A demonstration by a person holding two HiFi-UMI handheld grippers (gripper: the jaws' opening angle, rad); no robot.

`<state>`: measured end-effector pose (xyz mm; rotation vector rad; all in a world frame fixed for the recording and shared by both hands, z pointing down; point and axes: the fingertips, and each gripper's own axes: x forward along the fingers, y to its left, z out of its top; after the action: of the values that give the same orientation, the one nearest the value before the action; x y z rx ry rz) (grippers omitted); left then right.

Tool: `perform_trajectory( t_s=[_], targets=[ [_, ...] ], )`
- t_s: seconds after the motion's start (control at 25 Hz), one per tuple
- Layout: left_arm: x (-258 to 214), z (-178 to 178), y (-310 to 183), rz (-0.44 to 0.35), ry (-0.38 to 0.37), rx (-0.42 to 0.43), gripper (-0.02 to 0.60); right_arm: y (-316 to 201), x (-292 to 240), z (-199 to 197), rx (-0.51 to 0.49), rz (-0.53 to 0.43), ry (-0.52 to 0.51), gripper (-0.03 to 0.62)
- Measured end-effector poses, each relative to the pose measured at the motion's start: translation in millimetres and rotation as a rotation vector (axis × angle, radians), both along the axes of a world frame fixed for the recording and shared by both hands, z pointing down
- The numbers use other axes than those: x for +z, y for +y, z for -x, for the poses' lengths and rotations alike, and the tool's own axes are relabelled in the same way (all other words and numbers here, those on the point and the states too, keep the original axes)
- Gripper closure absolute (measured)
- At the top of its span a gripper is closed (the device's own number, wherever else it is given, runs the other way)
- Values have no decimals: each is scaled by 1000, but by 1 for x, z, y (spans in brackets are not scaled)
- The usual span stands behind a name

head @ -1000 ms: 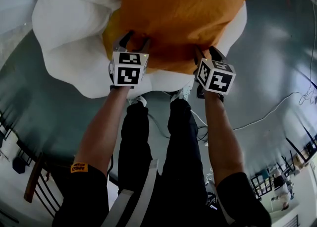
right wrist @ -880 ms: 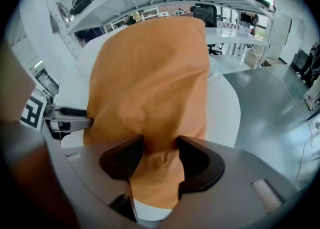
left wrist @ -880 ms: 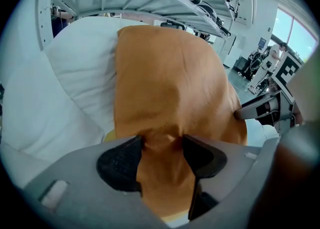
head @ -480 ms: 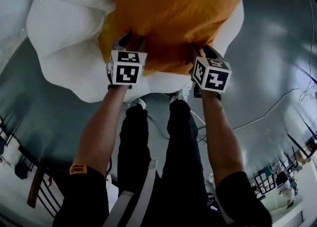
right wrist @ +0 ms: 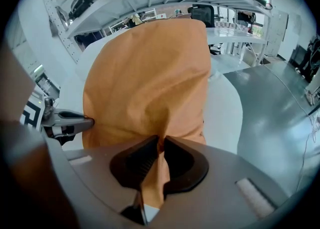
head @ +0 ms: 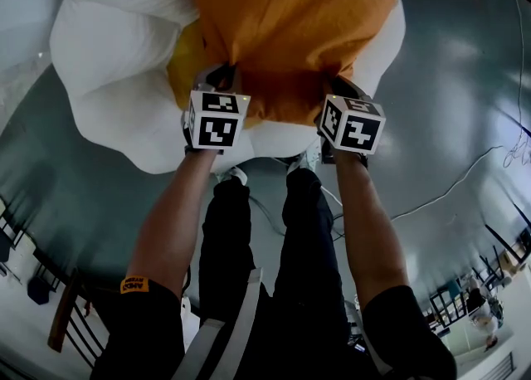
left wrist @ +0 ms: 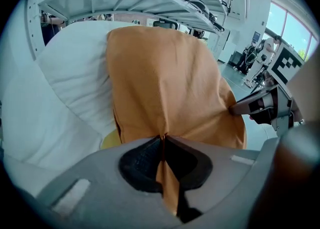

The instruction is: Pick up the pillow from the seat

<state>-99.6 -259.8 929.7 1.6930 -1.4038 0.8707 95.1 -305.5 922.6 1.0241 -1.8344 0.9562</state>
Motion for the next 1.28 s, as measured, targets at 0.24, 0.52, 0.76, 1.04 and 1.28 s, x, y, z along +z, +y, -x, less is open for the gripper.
perform_trajectory(
  t_s=[0.24, 0.52, 0.76, 1.04, 1.28],
  targets=[
    [-31, -2, 2, -28, 17, -19, 571, 5, -22, -3, 2, -14, 7, 576],
    [-84, 3, 12, -57, 43, -44, 574, 18, -74, 1, 6, -34, -3, 580],
    [-139, 1, 24, -74, 65, -35, 574, 32, -128, 1, 10, -42, -6, 582],
    [-209, 4, 48, -100, 105, -70, 574, 54, -198, 4, 1, -59, -16, 582],
    [-277, 19, 73, -159, 118, -59, 574, 77, -262, 19, 6, -103, -33, 582]
  ],
)
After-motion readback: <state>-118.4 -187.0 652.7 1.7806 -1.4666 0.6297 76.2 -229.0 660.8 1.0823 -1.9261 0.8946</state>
